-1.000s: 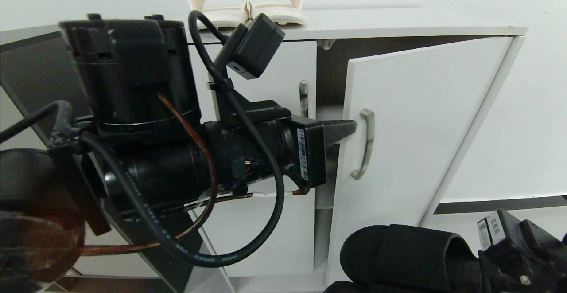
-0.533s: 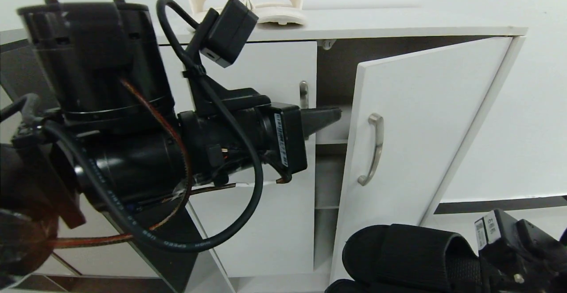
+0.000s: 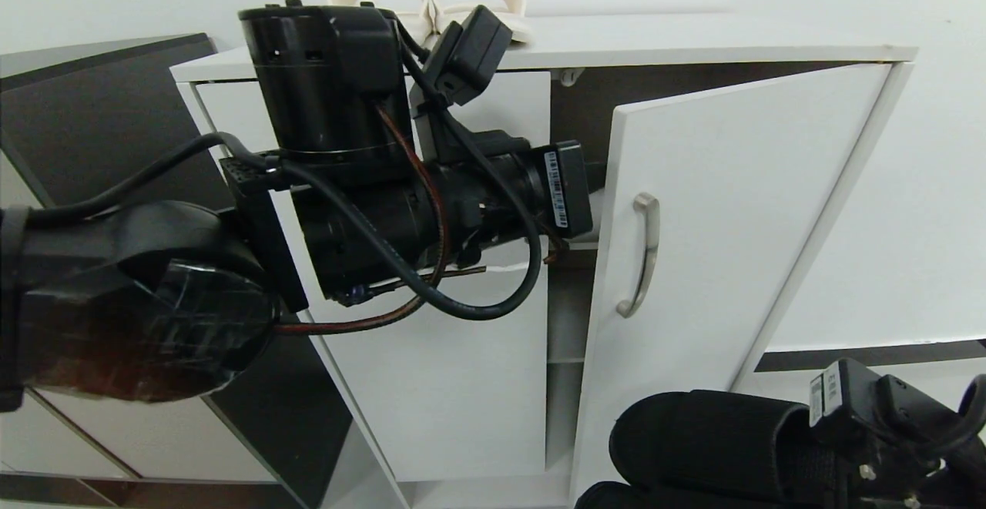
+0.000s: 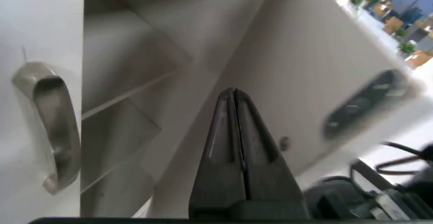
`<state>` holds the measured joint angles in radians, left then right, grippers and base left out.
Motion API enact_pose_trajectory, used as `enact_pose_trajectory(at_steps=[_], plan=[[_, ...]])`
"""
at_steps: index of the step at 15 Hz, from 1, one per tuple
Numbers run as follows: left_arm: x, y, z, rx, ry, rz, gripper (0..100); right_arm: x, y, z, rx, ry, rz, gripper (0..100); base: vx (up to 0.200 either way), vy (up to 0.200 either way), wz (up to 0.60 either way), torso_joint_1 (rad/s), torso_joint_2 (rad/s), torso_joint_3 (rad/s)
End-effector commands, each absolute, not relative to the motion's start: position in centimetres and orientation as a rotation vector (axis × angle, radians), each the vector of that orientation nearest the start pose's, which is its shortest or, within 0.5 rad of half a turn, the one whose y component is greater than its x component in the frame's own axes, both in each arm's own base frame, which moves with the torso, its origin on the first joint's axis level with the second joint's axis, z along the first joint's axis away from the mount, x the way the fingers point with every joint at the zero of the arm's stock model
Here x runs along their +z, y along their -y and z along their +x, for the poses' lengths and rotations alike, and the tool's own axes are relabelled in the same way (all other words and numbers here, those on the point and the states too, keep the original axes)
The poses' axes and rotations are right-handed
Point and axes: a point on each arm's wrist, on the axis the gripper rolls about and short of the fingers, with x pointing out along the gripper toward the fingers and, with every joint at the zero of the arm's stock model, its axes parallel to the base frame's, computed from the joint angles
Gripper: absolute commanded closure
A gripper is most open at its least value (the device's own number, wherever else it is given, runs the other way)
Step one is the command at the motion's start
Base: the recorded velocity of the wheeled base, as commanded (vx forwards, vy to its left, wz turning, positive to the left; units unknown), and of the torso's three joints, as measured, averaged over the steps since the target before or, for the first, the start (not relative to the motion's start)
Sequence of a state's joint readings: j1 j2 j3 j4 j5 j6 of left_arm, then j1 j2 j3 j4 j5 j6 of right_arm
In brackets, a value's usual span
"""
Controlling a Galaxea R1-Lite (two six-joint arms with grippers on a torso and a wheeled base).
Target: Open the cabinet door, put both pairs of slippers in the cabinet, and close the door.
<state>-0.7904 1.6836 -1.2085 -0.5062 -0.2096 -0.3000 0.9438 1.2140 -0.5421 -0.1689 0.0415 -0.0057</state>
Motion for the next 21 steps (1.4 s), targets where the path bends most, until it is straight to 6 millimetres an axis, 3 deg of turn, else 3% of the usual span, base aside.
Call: enact_pose_trajectory(at_steps=[1, 7, 11, 16, 21], plan=[[28.3, 23.8, 23.3, -0.984, -0.133, -0.279, 100, 17.9, -14.1, 10.1, 0.958, -0.486, -0.244, 100, 0.0, 0.0, 0.0, 0.0, 0.0, 0.0], [28.2, 23.8, 23.4, -0.976, -0.123, -0.257, 100, 17.4, -14.5, 10.3, 0.918, -0.503, -0.268, 100, 0.0, 0.0, 0.0, 0.0, 0.0, 0.0], [27.7, 24.2, 23.4, -0.973, -0.138, -0.253, 100, 16.4, -13.9, 8.6, 0.978, -0.517, -0.301, 100, -0.2, 0.0, 0.0, 0.005, 0.0, 0.002], [27.7, 26.8, 20.2, -1.096, -0.159, -0.248, 100, 16.4, -13.8, 7.4, 1.045, -0.5, -0.308, 100, -0.2, 0.0, 0.0, 0.0, 0.0, 0.0], [27.5, 25.4, 22.2, -1.025, -0.145, -0.335, 100, 16.3, -14.9, 8.2, 1.024, -0.516, -0.306, 100, -0.2, 0.0, 0.0, 0.001, 0.0, 0.003]])
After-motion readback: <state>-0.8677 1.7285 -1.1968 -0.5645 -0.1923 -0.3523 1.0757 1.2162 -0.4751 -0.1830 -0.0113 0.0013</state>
